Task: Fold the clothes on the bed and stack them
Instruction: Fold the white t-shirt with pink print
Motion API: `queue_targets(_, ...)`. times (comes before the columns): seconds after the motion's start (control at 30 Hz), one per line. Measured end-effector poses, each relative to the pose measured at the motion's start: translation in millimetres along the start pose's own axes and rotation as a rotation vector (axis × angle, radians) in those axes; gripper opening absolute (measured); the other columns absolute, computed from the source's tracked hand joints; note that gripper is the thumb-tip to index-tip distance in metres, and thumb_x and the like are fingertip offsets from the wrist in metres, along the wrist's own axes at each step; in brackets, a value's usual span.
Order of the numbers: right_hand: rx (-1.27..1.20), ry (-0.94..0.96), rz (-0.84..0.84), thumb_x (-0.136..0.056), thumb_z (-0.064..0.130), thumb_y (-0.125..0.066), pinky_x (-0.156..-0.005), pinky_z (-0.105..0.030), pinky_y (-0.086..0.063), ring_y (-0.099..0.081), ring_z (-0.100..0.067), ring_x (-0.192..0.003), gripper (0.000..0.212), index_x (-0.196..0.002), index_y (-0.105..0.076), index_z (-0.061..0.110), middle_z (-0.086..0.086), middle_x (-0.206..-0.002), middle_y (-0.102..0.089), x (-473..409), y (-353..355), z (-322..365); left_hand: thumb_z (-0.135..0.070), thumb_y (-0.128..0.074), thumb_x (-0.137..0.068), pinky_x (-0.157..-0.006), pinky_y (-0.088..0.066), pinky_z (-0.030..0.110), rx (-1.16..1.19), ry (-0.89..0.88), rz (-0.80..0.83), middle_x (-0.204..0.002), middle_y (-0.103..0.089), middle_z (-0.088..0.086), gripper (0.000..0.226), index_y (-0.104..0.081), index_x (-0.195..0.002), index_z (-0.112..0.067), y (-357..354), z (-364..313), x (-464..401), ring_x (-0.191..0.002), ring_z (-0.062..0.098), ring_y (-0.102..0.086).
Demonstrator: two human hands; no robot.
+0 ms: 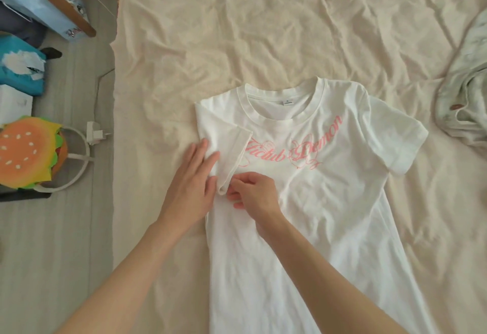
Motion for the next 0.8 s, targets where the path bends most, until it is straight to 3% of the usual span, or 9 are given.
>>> queue_targets(0.1,-0.070,-0.084,0.030,-0.088,0.005,-0.051,-0.047,-0.020,-0.048,-0.064,-0.015,-0.053,0.013,-0.082,-0.060,0.012,-0.003,-0.064,-0.069,2.9,3.2,-9.8,0.000,-0.049,-0.089,-0.113,-0.018,0.036,-0.090,-0.059,0.053,-0.154,-0.023,0.013,0.048,-0.046,-0.137,-0.006,-4.2,-0.3,-1.0,-0.144,0.032,-0.013)
queue_targets(0.2,-0.067,-0.027,-0.024,-0.091,0.008,-0.051,-0.048,-0.024,-0.049,-0.064,-0.017,-0.054,0.009,-0.088,-0.059,0.011,-0.003,-0.064,-0.070,8.2,23.9,-7.4,-0.031,-0.042,-0.097,-0.116,0.000,0.035,-0.212,0.028,0.171,-0.159,-0.002,0.003,0.053,-0.027,-0.148,-0.024,-13.4,5.5,-6.0,-0.146,0.025,0.006)
queue_targets(0.3,0.031,0.175,-0.284,-0.092,0.011,-0.051,-0.053,-0.025,-0.051,-0.064,-0.012,-0.057,0.011,-0.088,-0.060,0.018,0.001,-0.071,-0.069,17.0,87.8,13.7,-0.050,-0.028,-0.097,-0.113,0.011,0.047,-0.338,0.073,0.143,-0.159,0.005,0.002,0.057,-0.013,-0.149,-0.034,-13.0,-5.0,-10.3,-0.145,0.026,0.012)
queue_targets(0.4,0.192,0.349,-0.671,-0.091,0.019,-0.052,-0.073,-0.029,-0.048,-0.063,-0.011,-0.076,0.008,-0.097,-0.055,0.023,0.008,-0.081,-0.064,38.3,179.4,34.7,-0.051,-0.018,-0.095,-0.110,0.009,0.057,-0.346,-0.075,0.071,-0.159,-0.005,0.007,0.058,-0.012,-0.149,-0.030,-23.2,-59.3,-10.8,-0.145,0.033,0.003)
queue_targets(0.5,0.267,0.303,-0.907,-0.091,0.030,-0.055,-0.083,-0.031,-0.043,-0.057,-0.017,-0.090,0.033,-0.118,-0.051,0.012,0.000,-0.098,-0.058,48.5,250.6,33.3,-0.054,-0.018,-0.092,-0.108,0.006,0.060,-0.297,-0.135,0.121,-0.158,-0.007,0.007,0.060,-0.014,-0.148,-0.033,-62.5,-108.7,-10.4,-0.144,0.033,0.003)
queue_targets(0.53,0.207,0.216,-0.899,-0.090,0.034,-0.056,-0.080,-0.030,-0.042,-0.056,-0.017,-0.090,0.039,-0.118,-0.051,0.007,-0.002,-0.099,-0.057,41.9,268.1,26.0,-0.056,-0.017,-0.092,-0.108,0.010,0.060,-0.281,-0.099,0.150,-0.159,0.002,0.005,0.060,-0.005,-0.148,-0.036,-78.9,-114.9,-10.3,-0.143,0.030,0.012)
queue_targets(0.6,-0.106,0.041,-0.697,-0.090,0.036,-0.059,-0.066,-0.028,-0.041,-0.054,-0.015,-0.072,0.040,-0.104,-0.059,-0.002,-0.003,-0.085,-0.056,17.8,283.7,12.4,-0.057,-0.016,-0.093,-0.107,0.016,0.059,-0.300,-0.008,0.213,-0.157,0.017,0.002,0.061,0.009,-0.146,-0.040,-109.0,-114.0,-9.8,-0.141,0.027,0.024)
queue_targets(0.7,-0.398,-0.083,-0.366,-0.089,0.024,-0.063,-0.047,-0.024,-0.032,-0.042,-0.010,-0.043,0.017,-0.084,-0.059,0.009,-0.001,-0.064,-0.049,-13.1,283.1,22.3,-0.058,-0.013,-0.092,-0.105,0.020,0.058,-0.355,0.033,0.202,-0.157,0.020,0.001,0.060,0.012,-0.144,-0.041,-124.5,-109.5,-11.5,-0.142,0.027,0.021)
queue_targets(0.8,-0.355,-0.021,-0.409,-0.086,0.009,-0.060,-0.047,-0.024,-0.038,-0.044,-0.011,-0.047,0.006,-0.083,-0.056,0.011,-0.001,-0.069,-0.045,-25.5,302.8,49.6,-0.062,-0.004,-0.088,-0.106,0.017,0.058,-0.367,0.041,0.219,-0.155,0.025,-0.001,0.061,0.019,-0.141,-0.043,-127.8,-106.4,-12.4,-0.142,0.026,0.021)
Point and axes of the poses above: each hand's wrist, its own x-axis away from the middle knuckle, its own y-axis out of the back of the hand, z = x × y, the point moved 9 cm from there along -x, towards the middle knuckle
